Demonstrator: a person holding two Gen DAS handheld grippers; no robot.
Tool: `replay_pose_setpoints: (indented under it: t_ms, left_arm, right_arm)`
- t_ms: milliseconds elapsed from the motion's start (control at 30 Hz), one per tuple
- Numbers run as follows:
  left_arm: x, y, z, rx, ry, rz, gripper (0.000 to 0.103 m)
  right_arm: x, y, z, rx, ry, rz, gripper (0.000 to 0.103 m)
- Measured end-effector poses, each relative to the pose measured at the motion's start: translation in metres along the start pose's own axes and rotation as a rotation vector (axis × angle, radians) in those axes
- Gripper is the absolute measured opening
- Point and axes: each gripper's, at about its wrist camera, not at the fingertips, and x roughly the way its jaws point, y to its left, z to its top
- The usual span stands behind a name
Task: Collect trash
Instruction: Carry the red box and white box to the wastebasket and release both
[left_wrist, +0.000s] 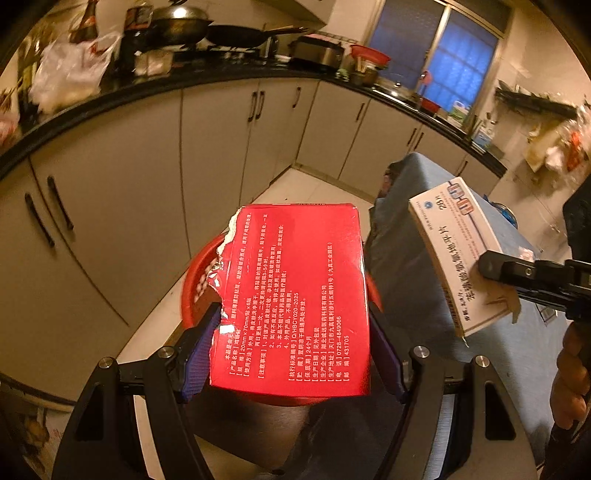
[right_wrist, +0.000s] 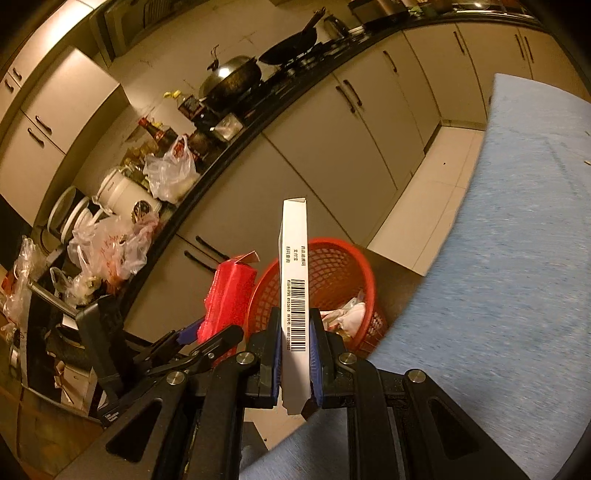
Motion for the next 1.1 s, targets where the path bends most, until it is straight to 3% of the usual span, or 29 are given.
replay_pose_setpoints:
  t_ms: [467,733,1100]
  left_arm:
    - [0.034,0.03,-0.006,-0.046,0.051,0.007,0.074]
    - [0.059,0.035,-0.002,-0.06,0.093,0.018,0.074]
    - [0.075,0.03,0.004,-0.039,0.091,0.019,0.074]
  right_arm:
    - [0.055,0.005,0.007,0.005,0.083,-0.043,0.014]
    - [0.086,-0.002,0.011,0.021,0.134,-0.085,0.014]
    - [0.107,-0.013,0.018,0.038,0.155,-0.116,0.014]
